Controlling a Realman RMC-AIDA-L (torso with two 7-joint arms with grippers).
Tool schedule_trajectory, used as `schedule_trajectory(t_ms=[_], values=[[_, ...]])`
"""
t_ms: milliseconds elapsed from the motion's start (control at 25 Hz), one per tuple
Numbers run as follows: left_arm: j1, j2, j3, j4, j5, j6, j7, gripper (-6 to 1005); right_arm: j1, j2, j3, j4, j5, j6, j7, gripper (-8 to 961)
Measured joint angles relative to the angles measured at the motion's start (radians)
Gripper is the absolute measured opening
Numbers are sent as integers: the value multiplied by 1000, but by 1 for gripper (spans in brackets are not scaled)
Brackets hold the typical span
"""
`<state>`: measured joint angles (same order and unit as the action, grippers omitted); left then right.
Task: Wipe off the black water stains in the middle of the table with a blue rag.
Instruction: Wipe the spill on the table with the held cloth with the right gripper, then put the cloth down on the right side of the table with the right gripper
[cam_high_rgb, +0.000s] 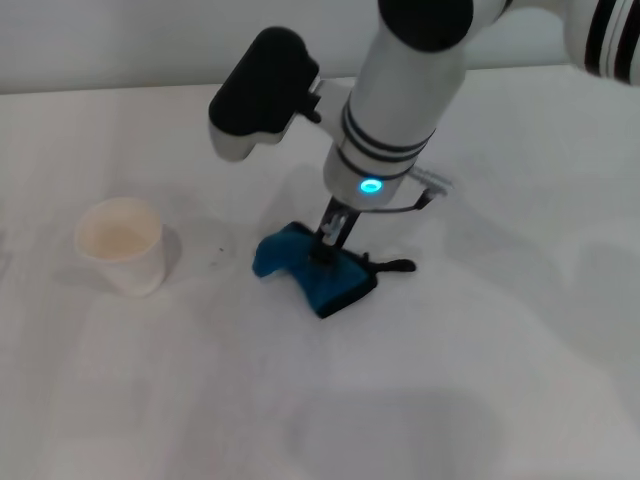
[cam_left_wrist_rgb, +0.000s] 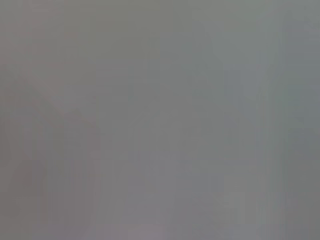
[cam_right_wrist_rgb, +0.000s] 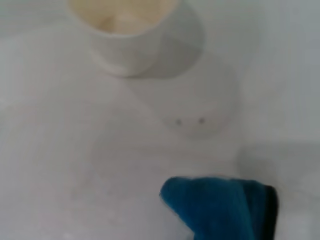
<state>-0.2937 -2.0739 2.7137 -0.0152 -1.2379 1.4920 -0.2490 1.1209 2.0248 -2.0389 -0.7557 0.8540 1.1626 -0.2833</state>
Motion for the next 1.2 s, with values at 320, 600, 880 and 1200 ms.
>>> schedule_trajectory(t_ms=[320, 600, 880, 1200], values=[[5, -1, 0, 0, -15, 2, 1, 877, -52, -5, 185, -25, -235, 185, 7, 73], [3, 0, 0, 0, -15, -2, 1, 878, -196, -12, 428, -181, -494, 317, -32, 73], [-5, 2, 0, 0, -15, -4, 1, 878, -283, -17, 557, -205, -550, 344, -127, 73], [-24, 2, 0, -2, -15, -5, 1, 877, -312, -12, 595, -151, -563, 278, -180, 73]])
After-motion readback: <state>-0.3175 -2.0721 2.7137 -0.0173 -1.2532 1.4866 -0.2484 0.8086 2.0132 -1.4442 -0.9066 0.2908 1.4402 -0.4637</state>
